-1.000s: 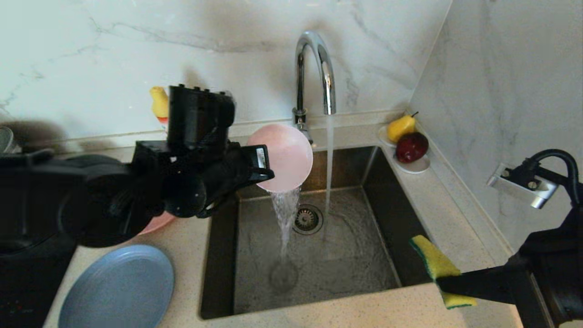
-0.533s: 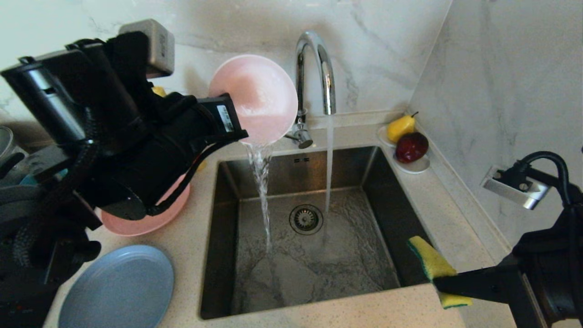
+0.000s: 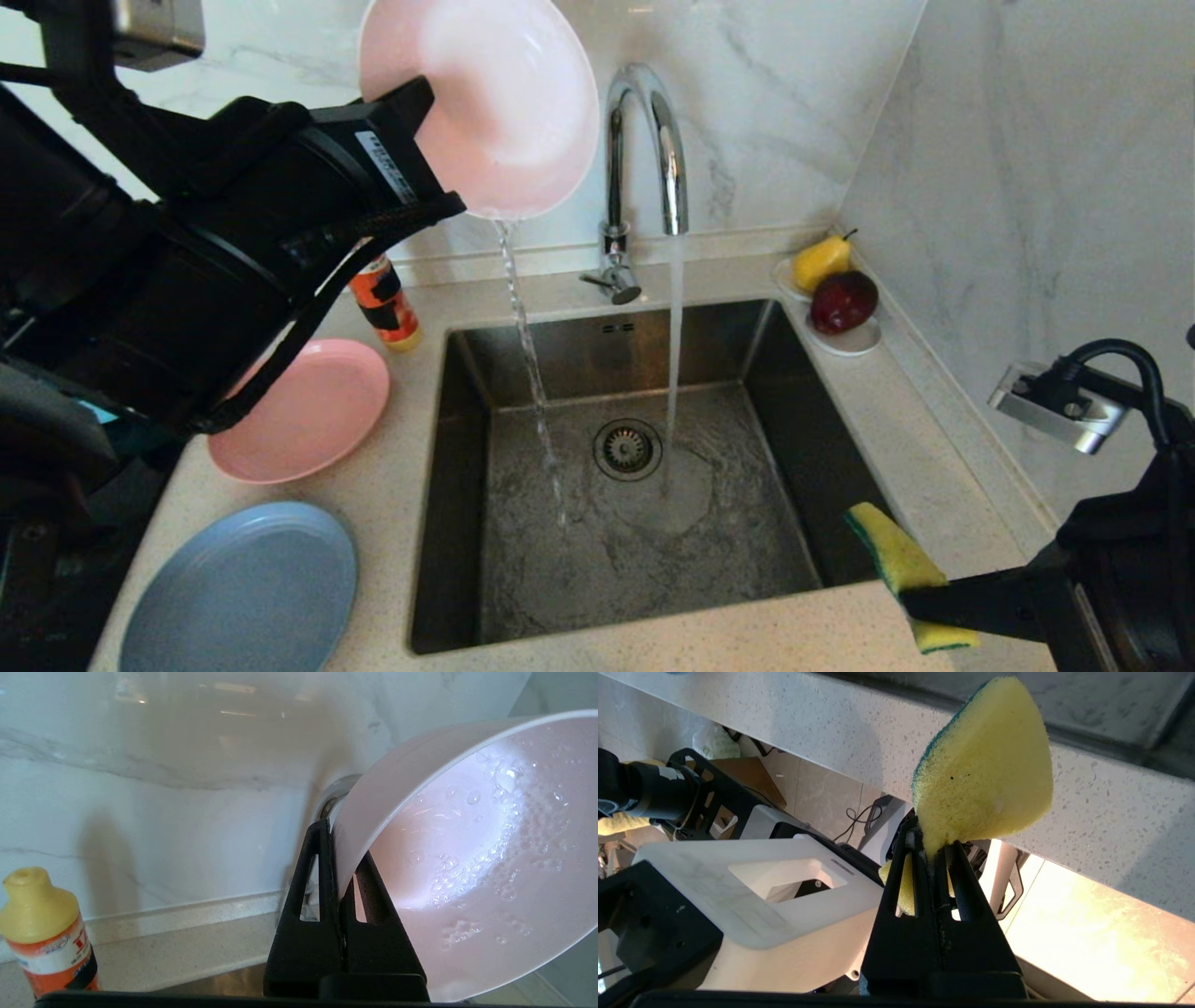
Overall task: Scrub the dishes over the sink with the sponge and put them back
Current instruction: Wash the bowl, then wipe the bowl
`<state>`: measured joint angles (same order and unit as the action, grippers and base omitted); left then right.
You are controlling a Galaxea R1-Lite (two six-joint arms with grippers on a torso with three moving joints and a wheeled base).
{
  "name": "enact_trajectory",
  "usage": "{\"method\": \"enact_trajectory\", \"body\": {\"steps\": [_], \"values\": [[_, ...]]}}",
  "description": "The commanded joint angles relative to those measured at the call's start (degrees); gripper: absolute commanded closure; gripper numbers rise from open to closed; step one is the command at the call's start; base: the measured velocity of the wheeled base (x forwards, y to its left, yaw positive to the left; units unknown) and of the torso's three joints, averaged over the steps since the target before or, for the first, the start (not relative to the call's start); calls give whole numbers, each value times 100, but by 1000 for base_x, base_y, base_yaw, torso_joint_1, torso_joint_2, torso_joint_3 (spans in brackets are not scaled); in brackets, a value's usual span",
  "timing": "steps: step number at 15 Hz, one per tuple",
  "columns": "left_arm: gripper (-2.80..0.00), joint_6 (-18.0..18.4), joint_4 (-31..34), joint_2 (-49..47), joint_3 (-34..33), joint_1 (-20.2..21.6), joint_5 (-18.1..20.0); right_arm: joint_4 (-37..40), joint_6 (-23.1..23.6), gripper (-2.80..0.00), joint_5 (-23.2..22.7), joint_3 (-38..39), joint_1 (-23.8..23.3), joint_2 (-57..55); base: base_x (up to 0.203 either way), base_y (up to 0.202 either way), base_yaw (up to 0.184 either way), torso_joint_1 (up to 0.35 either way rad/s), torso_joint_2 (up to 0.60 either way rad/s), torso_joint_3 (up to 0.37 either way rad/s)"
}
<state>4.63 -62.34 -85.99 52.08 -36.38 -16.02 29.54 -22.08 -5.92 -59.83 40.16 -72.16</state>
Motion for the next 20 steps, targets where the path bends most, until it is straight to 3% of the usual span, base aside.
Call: {"method": "enact_trajectory", "body": {"steps": [1,3,5,7,9,10,11,13,16,18,20], "values": [[0,-15,15,75,-56,-1,12,17,-7,0,-6,43,1,25,0,0,0,0,0,0],[0,-38,246,114,-44,-1,8,17,1,0,-14,94,10,61,0,0,0,0,0,0],[0,-286,1264,299,-50,5,32,12,42,0,-18,3,53,188,0,0,0,0,0,0],[0,-708,3230,461,116,6,108,9,199,0,-65,-72,184,303,0,0,0,0,0,0],[0,-1070,5126,695,310,5,499,15,227,0,-108,-191,339,456,0,0,0,0,0,0],[0,-1217,5793,839,317,5,943,17,230,0,-110,-262,401,514,0,0,0,0,0,0],[0,-1274,6040,895,177,5,1222,17,231,0,-118,-340,418,513,0,0,0,0,0,0],[0,-1248,5994,856,-287,-62,1225,17,232,0,-174,-445,597,513,0,0,0,0,0,0],[0,-1245,5401,531,-639,-380,1079,10,230,0,-198,-626,956,277,0,0,0,0,0,0],[0,-1245,4890,92,-809,-648,603,11,230,0,-199,-830,1172,-16,0,0,0,0,0,0],[0,-1233,3890,-457,-947,-950,-48,9,227,0,-198,-1052,1259,-435,0,0,0,0,0,0]]}}
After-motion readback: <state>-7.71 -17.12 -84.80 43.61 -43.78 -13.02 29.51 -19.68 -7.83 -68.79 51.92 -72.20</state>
